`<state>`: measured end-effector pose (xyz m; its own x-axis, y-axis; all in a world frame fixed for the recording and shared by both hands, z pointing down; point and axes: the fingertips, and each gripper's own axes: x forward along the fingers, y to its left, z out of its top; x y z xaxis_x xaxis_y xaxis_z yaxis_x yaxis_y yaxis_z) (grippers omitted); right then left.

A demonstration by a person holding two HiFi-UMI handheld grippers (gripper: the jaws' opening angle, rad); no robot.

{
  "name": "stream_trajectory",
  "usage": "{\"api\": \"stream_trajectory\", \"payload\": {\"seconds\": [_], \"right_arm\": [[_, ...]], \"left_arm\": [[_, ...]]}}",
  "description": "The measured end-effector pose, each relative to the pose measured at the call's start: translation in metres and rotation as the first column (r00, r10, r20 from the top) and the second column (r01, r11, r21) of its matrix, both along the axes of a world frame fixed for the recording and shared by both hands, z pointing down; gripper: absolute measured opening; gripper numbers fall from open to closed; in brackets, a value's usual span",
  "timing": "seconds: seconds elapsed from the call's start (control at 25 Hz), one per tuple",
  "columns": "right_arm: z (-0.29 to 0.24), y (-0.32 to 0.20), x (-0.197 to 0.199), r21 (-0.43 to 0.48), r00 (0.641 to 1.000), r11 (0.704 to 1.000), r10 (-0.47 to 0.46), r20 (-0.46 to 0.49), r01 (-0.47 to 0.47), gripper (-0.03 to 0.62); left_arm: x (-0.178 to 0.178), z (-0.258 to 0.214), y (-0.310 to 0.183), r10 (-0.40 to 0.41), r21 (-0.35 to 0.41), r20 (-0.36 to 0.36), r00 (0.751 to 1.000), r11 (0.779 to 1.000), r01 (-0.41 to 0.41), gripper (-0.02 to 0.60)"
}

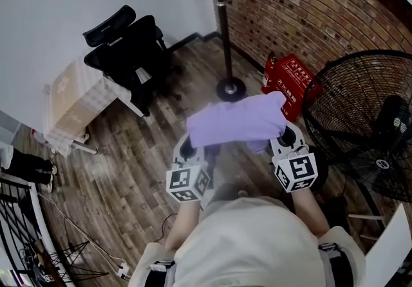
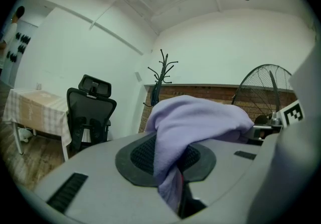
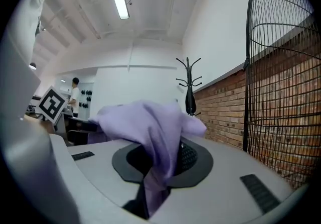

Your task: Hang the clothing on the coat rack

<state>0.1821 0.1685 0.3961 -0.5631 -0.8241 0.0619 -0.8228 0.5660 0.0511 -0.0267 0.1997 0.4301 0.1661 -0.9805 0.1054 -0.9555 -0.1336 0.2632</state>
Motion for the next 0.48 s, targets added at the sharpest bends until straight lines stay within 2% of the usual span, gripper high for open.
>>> {"api": "stream_trajectory", "payload": {"seconds": [0.48], "right_arm": [[0.009, -0.031, -0.014, -0.029, 1.000, 1.000, 0.010, -0.004, -0.010, 0.055]], "left_arm": [[-0.016, 0.005, -0.035, 0.006, -0.013, -0.017, 1.000, 1.000, -0.006, 0.058]]}}
